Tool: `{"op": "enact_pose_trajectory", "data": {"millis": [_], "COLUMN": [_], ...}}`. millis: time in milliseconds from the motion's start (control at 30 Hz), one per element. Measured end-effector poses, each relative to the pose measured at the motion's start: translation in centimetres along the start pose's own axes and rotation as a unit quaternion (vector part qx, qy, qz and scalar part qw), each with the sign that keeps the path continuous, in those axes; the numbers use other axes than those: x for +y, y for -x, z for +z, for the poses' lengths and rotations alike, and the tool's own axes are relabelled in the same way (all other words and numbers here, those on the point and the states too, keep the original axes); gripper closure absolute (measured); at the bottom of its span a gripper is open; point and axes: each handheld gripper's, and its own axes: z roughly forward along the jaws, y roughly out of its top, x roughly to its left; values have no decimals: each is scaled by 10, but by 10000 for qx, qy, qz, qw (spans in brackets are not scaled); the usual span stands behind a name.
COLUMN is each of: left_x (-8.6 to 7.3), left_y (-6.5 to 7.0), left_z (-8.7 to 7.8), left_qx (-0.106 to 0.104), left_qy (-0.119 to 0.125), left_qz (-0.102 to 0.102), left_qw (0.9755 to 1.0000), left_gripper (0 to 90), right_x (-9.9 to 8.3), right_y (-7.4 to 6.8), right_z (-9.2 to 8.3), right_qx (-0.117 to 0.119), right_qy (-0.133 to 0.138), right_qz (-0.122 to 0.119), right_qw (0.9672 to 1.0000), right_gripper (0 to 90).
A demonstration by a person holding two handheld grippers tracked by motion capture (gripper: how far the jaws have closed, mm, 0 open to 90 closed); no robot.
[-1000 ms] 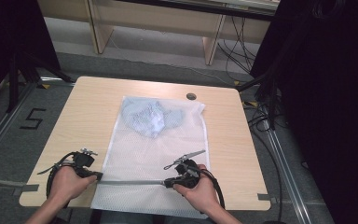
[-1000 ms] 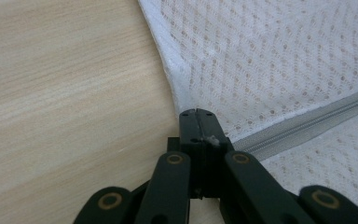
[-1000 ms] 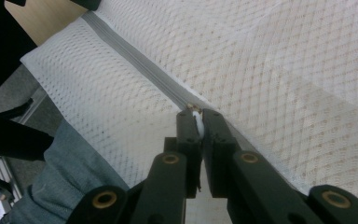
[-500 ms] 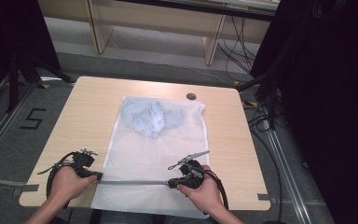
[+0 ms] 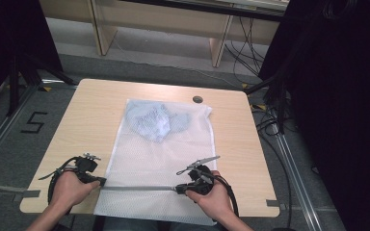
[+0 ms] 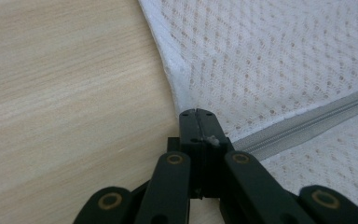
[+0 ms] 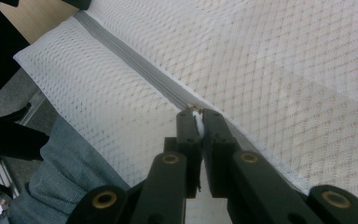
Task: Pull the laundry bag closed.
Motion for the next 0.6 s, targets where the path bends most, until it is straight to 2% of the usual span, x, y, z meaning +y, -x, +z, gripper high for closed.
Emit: {"op": "enact_pose_trajectory", "data": {"millis": [33, 233, 300, 333, 400, 433, 467, 500, 533, 567, 600], "left_x": [0, 0, 0, 0, 0, 0, 0, 0, 0, 0, 0], "left_y": [0, 0, 0, 0, 0, 0, 0, 0, 0, 0, 0], "left_z": [0, 0, 0, 0, 0, 0, 0, 0, 0, 0, 0], "left_qx": [-3, 3, 2, 13, 5, 6, 5, 6, 3, 13, 9], "left_qy": [-12, -11, 0, -12, -6, -8, -1, -2, -1, -13, -20], "left_qz": [12, 8, -5, -7, -5, 0, -15, -13, -10, -9, -15], "left_qw": [10000, 10000, 10000, 10000, 10000, 10000, 10000, 10000, 10000, 10000, 10000], "left_gripper": [900, 900, 900, 900, 900, 900, 900, 900, 900, 900, 900], "right_x": [-1, -3, -5, -5, -6, -7, -7, -7, -8, -8, -8], "right_y": [-1, 4, 4, 6, 7, 5, 2, 2, 6, 6, 7], "right_z": [-2, -4, -6, -5, -6, -6, -9, -9, -9, -8, -8], "right_qx": [-86, -69, -91, -73, -63, -60, -25, -80, -135, -86, -93], "right_qy": [-95, -8, -81, 8, 13, 22, -145, -120, -69, 26, 10], "right_qz": [160, 41, 209, 83, 44, 163, 426, 412, 244, 241, 203], "right_qw": [9998, 10000, 9997, 9999, 10000, 9998, 9990, 9990, 9996, 9997, 9998], "right_gripper": [870, 870, 870, 870, 870, 870, 870, 870, 870, 870, 870]}}
